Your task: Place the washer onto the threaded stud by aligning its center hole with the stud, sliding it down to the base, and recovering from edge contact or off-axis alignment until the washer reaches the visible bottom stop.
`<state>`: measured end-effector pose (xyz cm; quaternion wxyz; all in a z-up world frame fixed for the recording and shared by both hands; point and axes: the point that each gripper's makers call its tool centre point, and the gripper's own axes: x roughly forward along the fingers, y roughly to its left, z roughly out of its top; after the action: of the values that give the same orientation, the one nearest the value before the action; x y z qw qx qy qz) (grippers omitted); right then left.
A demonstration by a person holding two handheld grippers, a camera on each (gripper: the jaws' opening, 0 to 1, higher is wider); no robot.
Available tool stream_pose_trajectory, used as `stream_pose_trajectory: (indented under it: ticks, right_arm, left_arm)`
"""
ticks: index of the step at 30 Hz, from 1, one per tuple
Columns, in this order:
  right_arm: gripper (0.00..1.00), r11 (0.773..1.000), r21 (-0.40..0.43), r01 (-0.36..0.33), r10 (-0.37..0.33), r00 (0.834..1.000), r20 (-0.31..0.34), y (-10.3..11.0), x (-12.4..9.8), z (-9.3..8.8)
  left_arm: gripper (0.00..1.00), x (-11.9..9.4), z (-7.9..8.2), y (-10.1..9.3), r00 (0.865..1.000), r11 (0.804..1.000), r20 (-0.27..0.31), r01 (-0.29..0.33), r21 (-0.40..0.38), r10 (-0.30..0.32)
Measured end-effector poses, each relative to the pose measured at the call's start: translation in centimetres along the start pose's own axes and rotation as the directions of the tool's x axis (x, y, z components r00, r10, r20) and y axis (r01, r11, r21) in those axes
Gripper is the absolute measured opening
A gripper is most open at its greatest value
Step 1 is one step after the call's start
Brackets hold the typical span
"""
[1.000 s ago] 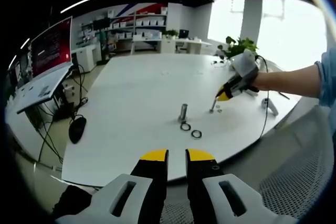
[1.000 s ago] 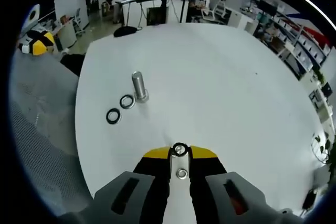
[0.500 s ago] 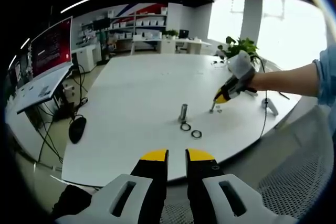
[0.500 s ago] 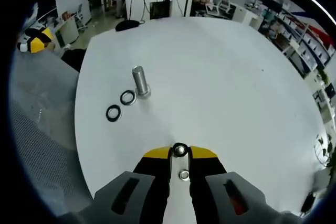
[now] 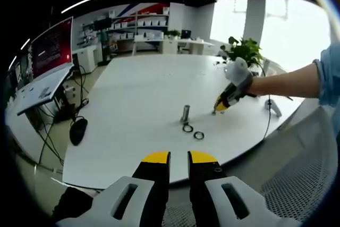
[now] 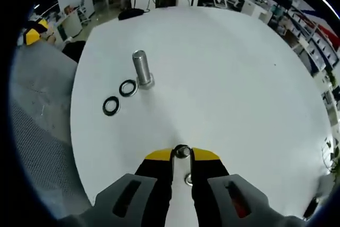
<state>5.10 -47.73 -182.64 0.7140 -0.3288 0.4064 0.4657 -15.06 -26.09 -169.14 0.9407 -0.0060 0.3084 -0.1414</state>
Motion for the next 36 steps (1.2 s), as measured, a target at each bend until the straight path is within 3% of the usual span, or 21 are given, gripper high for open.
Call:
stream_pose_trajectory:
  ticks: [8, 11, 14, 19, 24, 31, 36]
  right_arm:
    - [0.14, 0.998, -0.042, -0.036, 0.035, 0.999, -0.026, 0.8, 0.9, -0.5]
    - [0.24, 1.0, 0.015, -0.026, 0.027, 0.998, -0.048, 0.6, 0.6, -1.0]
    - [0.26, 1.0, 0.005, -0.018, 0.018, 0.999, -0.043, 0.4, 0.0, -1.5]
    - [0.26, 0.999, 0.041, 0.002, -0.001, 1.0, -0.031, -0.1, -1.6, -2.5]
    - [0.25, 0.99, 0.137, 0.029, -0.031, 0.999, 0.009, -1.2, -3.6, -3.4]
    - [0.25, 0.982, 0.18, 0.057, -0.069, 0.996, 0.063, -0.7, -7.0, -4.0]
    - [0.25, 0.972, 0.22, 0.08, -0.101, 0.991, 0.086, -0.3, -9.6, -4.9]
  left_arm:
    - [0.11, 0.0, 0.0, 0.0, 1.0, 1.0, -0.001, -0.001, 0.0, 0.001]
    - [0.11, 0.0, 0.0, 0.0, 1.0, 1.0, 0.0, 0.0, 0.0, 0.0]
    - [0.11, 0.0, 0.0, 0.0, 1.0, 1.0, 0.0, 0.001, 0.001, -0.001]
    - [0.1, 0.0, 0.0, -0.1, 1.0, 1.0, 0.001, 0.003, 0.002, -0.003]
    - [0.1, 0.0, 0.1, -0.2, 1.0, 1.0, 0.007, 0.009, 0.002, -0.009]
    - [0.07, 0.0, 0.3, -0.3, 1.0, 1.0, 0.016, 0.016, 0.0, -0.016]
    - [0.07, 0.1, -0.1, -0.3, 1.0, 1.0, -0.01, 0.018, 0.011, -0.018]
